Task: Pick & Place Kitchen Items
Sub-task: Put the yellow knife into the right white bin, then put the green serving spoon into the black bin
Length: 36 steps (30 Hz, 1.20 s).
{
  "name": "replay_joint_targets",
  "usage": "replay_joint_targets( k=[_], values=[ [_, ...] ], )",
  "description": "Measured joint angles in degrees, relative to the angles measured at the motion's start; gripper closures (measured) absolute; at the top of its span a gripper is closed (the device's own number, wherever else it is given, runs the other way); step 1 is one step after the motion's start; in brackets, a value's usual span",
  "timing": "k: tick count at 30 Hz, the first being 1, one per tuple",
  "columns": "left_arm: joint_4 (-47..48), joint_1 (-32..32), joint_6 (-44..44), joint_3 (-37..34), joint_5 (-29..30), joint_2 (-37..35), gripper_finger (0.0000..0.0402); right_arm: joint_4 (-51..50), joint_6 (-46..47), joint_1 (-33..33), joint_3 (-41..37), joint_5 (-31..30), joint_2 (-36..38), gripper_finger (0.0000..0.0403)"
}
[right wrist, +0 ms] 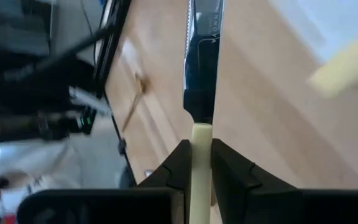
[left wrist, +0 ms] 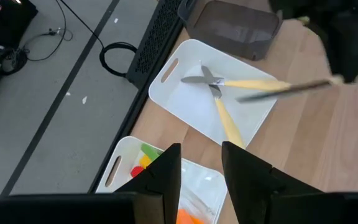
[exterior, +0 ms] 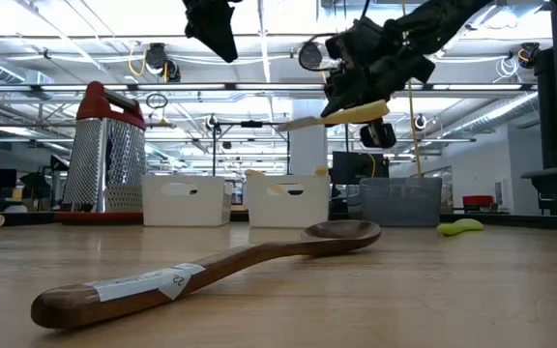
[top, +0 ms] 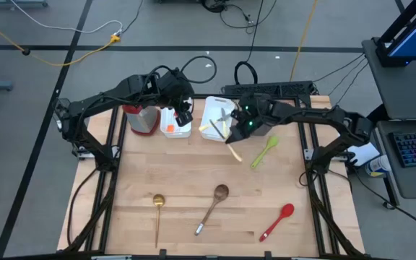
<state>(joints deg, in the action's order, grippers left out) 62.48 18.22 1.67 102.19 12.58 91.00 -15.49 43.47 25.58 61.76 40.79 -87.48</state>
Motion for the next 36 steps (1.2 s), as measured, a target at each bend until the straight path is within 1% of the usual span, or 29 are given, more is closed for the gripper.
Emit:
replay_joint_targets(
  k=[4, 6, 10, 13, 15, 17, 19, 23, 29, 34, 36],
  values=[
    [0.5, 0.0, 0.0, 0.0, 0.0, 0.0, 0.0282, 1.2, 6.2, 3.8, 0.0, 0.2, -0.4, 0.0362],
    [0.6, 0.0, 0.0, 0.0, 0.0, 0.0, 0.0282, 1.5, 7.7, 5.3, 0.0, 1.5, -0.8, 0.0361],
    [0.5, 0.0, 0.0, 0.0, 0.0, 0.0, 0.0282, 1.3, 12.3, 6.0, 0.0, 1.5, -3.3, 0.0365],
    [0.5, 0.0, 0.0, 0.0, 0.0, 0.0, 0.0282, 5.4, 16.5, 6.0, 0.0, 4.1, -6.6, 0.0365],
    [0.5, 0.0, 0.0, 0.0, 0.0, 0.0, 0.0282, 7.6, 19.0, 6.0, 0.0, 4.8, -9.0, 0.0362],
    [0.5, 0.0, 0.0, 0.0, 0.0, 0.0, 0.0282, 12.2, 20.7, 6.3, 0.0, 7.1, -10.7, 0.0361],
    [0.5, 0.0, 0.0, 0.0, 0.0, 0.0, 0.0282, 13.7, 22.7, 6.7, 0.1, 8.8, -11.9, 0.0361],
    [0.5, 0.0, 0.0, 0.0, 0.0, 0.0, 0.0282, 15.0, 28.6, 7.6, 0.0, 8.8, -13.4, 0.0359],
    [0.6, 0.0, 0.0, 0.0, 0.0, 0.0, 0.0282, 17.6, 30.4, 8.7, 0.0, 9.0, -13.3, 0.0329],
    [0.6, 0.0, 0.0, 0.0, 0.0, 0.0, 0.0282, 17.8, 30.9, 9.3, 0.0, 9.2, -13.3, 0.0304],
    [0.7, 0.0, -0.3, 0.0, 0.0, 0.0, 0.0282, 17.9, 30.7, 9.3, 0.0, 10.5, -13.3, 0.0296]
  ],
)
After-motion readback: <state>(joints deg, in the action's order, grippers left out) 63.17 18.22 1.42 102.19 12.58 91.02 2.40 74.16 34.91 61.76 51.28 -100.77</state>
